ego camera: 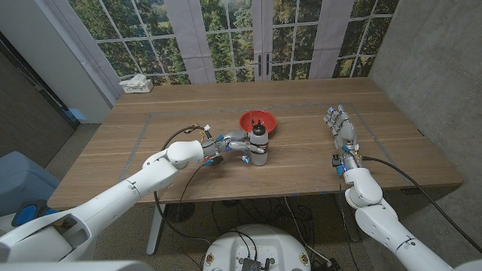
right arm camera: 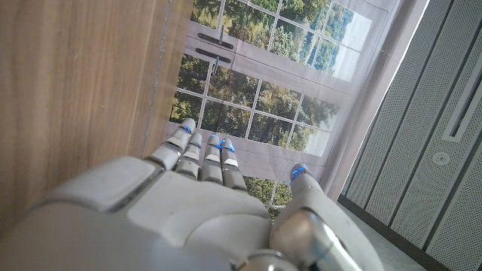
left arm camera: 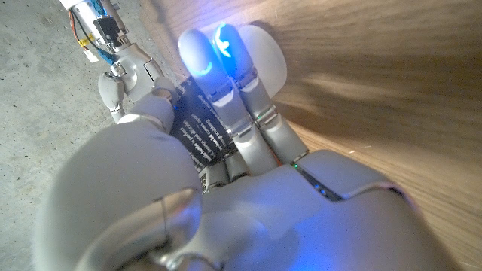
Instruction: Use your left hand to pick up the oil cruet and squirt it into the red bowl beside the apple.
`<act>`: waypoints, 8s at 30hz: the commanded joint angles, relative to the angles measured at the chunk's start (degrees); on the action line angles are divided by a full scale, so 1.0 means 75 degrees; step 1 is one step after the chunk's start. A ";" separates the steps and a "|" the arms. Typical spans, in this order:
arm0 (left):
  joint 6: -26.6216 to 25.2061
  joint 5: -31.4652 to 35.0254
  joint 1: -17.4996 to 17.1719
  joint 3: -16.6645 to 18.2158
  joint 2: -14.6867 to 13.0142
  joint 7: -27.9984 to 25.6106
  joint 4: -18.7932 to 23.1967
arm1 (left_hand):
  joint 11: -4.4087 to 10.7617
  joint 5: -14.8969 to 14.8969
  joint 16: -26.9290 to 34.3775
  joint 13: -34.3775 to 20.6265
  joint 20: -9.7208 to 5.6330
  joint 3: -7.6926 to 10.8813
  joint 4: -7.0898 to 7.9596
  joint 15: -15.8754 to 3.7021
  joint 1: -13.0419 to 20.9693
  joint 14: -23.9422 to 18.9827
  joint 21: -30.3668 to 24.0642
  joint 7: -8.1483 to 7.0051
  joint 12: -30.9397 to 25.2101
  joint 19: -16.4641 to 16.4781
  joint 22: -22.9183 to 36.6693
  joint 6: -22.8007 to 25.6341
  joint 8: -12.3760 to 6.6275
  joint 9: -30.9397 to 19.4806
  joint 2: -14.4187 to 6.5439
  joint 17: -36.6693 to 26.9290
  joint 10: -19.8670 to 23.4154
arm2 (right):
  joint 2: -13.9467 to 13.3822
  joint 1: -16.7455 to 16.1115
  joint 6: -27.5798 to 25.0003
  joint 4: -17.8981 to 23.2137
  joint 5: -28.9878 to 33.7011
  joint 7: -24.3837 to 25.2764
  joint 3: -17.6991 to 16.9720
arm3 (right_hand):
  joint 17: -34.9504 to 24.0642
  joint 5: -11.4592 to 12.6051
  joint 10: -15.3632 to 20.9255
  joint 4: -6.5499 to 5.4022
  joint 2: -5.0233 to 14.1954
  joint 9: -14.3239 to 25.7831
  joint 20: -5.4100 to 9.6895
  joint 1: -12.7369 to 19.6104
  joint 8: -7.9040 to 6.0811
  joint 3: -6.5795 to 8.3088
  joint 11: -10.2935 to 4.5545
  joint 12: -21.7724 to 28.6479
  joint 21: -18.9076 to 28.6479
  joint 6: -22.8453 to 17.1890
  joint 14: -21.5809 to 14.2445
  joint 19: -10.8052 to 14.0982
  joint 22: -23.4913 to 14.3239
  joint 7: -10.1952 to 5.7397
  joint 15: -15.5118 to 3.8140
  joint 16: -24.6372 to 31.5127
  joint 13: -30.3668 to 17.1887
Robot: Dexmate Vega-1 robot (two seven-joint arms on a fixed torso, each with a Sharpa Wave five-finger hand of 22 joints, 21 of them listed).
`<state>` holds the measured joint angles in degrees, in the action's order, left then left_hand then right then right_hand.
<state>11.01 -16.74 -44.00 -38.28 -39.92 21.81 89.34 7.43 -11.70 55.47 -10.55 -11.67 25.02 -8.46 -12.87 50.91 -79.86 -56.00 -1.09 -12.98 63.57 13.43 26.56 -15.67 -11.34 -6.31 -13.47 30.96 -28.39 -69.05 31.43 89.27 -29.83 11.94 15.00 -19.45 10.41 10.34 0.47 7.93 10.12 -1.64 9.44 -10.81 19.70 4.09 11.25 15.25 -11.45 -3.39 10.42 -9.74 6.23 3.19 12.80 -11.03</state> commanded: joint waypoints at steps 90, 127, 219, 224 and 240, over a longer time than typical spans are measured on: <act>-0.3536 0.0986 -0.3634 0.4165 -0.2444 -0.4767 0.4316 | 0.0436 0.0057 -0.5222 -0.0031 0.0040 0.1111 -0.0138 -0.0098 -0.1156 0.2620 -0.0516 0.0394 -0.0177 -0.1325 -0.0342 0.1901 0.0040 -0.0194 0.0508 0.0388 0.2641 | 0.0053 0.1118 -0.0184 -0.0871 -0.0488 -0.1172 0.0532 | 0.0072 0.0017 0.0070 0.0120 -0.0018 0.0028 -0.0021 -0.0063 -0.0016 0.0017 0.0025 0.0013 -0.0284 -0.0077 -0.0035 0.0157 -0.0021 -0.0013 0.0016 0.0036 -0.0015; -0.6616 0.3194 -0.0030 0.1323 -0.2402 -0.4034 0.4165 | 0.0414 0.0060 -0.5424 -0.0038 0.0030 0.1191 -0.0150 -0.0104 -0.1214 0.2607 -0.0522 0.0397 0.0004 -0.1424 -0.0339 0.1893 0.0072 -0.0225 0.0530 0.0390 0.2603 | 0.0074 0.1509 0.0120 -0.1278 -0.0996 -0.2766 0.0929 | 0.0111 0.0015 0.0089 0.0174 -0.0017 0.0029 -0.0032 -0.0048 -0.0019 0.0031 0.0043 0.0015 -0.0368 -0.0090 -0.0038 0.0198 -0.0022 0.0004 0.0015 0.0030 -0.0014; -0.4384 1.5218 0.3149 -0.2113 0.0300 0.0358 0.1146 | 0.0621 0.0094 -0.5654 -0.0064 0.0021 0.1278 -0.0221 -0.0119 -0.1077 0.2440 -0.0595 -0.0015 0.0189 -0.1634 -0.0326 0.2032 0.0071 -0.0252 0.0679 0.0342 0.2703 | 0.0490 0.1488 0.1271 -0.1826 -0.1790 -0.4156 0.0809 | 0.0179 0.0005 0.0183 0.0263 -0.0024 0.0029 -0.0064 -0.0047 -0.0034 0.0044 0.0040 0.0025 -0.0463 -0.0186 -0.0107 0.0298 -0.0024 0.0013 0.0021 0.0046 -0.0014; -0.3961 1.5591 0.3250 -0.2137 0.0331 0.0484 0.1071 | 0.0628 0.0097 -0.5666 -0.0065 0.0019 0.1282 -0.0233 -0.0121 -0.1043 0.2445 -0.0600 -0.0094 0.0202 -0.1655 -0.0324 0.2053 0.0064 -0.0251 0.0697 0.0341 0.2690 | 0.0510 0.1482 0.1269 -0.1874 -0.1824 -0.4159 0.0789 | 0.0181 0.0004 0.0182 0.0265 -0.0024 0.0030 -0.0068 -0.0050 -0.0032 0.0043 0.0048 0.0023 -0.0467 -0.0185 -0.0106 0.0298 -0.0024 0.0016 0.0017 0.0046 -0.0014; -0.3219 1.6508 0.3460 -0.2340 0.0314 0.0485 0.0790 | 0.0639 0.0104 -0.5690 -0.0069 0.0016 0.1301 -0.0249 -0.0124 -0.0950 0.2463 -0.0604 -0.0192 0.0230 -0.1724 -0.0317 0.2031 0.0075 -0.0249 0.0708 0.0336 0.2650 | 0.0474 0.1498 0.1306 -0.1773 -0.1818 -0.4329 0.0798 | 0.0188 0.0004 0.0188 0.0272 -0.0023 0.0030 -0.0071 -0.0054 -0.0032 0.0044 0.0041 0.0022 -0.0475 -0.0194 -0.0109 0.0307 -0.0024 0.0015 0.0012 0.0046 -0.0014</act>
<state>-17.07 102.68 -19.08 -54.85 -37.44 25.32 96.36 8.50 -10.78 12.83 -10.81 -6.86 34.39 -10.17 -8.52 42.67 -65.20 -59.99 -4.80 -11.23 50.78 10.78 38.64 -15.01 -12.91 -0.68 -10.91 42.80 -24.53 -57.79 41.10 75.25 -43.80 -19.92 20.92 -18.09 10.41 11.47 2.30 7.93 10.25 -2.04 9.44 -10.81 19.94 4.40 11.24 11.87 -12.48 -3.81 12.06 -9.73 6.23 3.16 12.80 -11.03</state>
